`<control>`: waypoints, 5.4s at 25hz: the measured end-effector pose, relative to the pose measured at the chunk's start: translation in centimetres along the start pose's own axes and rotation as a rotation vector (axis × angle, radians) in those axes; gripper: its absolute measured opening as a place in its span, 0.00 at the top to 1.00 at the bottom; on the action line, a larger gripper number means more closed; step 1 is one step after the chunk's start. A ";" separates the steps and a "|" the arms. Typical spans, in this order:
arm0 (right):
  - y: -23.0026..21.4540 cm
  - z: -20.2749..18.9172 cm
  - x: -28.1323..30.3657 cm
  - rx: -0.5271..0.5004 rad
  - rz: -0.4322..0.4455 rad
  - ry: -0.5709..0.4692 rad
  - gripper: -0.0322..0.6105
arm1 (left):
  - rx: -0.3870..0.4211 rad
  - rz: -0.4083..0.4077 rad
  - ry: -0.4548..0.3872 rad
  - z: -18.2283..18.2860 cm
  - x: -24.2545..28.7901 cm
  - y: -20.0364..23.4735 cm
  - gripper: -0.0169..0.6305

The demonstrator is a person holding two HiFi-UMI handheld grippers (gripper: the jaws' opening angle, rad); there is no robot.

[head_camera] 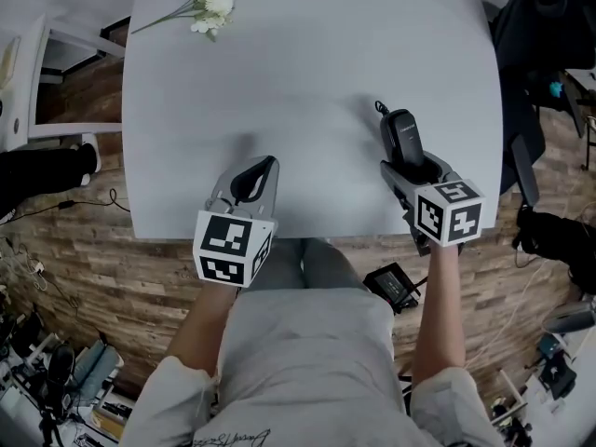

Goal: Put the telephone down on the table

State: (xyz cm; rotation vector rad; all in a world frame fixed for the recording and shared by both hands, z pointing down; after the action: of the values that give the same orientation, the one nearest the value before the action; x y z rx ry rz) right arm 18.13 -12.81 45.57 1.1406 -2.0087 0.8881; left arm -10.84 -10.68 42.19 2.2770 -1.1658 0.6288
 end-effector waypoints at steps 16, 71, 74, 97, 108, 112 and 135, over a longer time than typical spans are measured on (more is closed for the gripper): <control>-1.0 0.6 3.6 0.028 -0.005 0.025 0.52 | -0.006 -0.012 0.030 -0.8 1.5 0.6 0.95; 2.0 -1.1 9.2 -0.059 0.003 0.105 0.51 | -0.043 -0.027 0.079 -2.8 2.9 1.4 0.95; 2.4 -1.1 9.2 -0.095 -0.022 0.117 0.51 | -0.044 -0.027 0.081 -2.8 2.9 1.5 0.95; 3.3 -1.3 9.9 -0.209 -0.093 0.145 0.49 | -0.053 -0.032 0.091 -3.3 3.1 1.2 0.95; 3.3 -1.2 9.9 -0.215 -0.092 0.138 0.48 | -0.058 -0.025 0.094 -3.6 2.8 1.4 0.95; 3.3 -1.2 9.9 -0.230 -0.099 0.132 0.47 | -0.059 -0.019 0.093 -3.5 2.7 1.5 0.95; 3.6 -0.4 7.6 -0.231 -0.073 0.104 0.40 | -0.018 -0.019 0.075 -2.2 1.6 0.7 0.95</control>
State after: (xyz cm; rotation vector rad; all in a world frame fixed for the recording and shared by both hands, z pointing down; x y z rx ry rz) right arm 11.93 -14.52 51.02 1.0104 -1.9151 0.6454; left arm -10.94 -10.61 44.97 2.2274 -1.1087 0.6879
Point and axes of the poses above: the fingertips, and each gripper's own axes: x forward along the fingers, y to its left, z out of its top, the point moved 8 cm from there along -x, backward along the fingers, and after that the axes turned 2 degrees about -z, right-handed, at the moved point
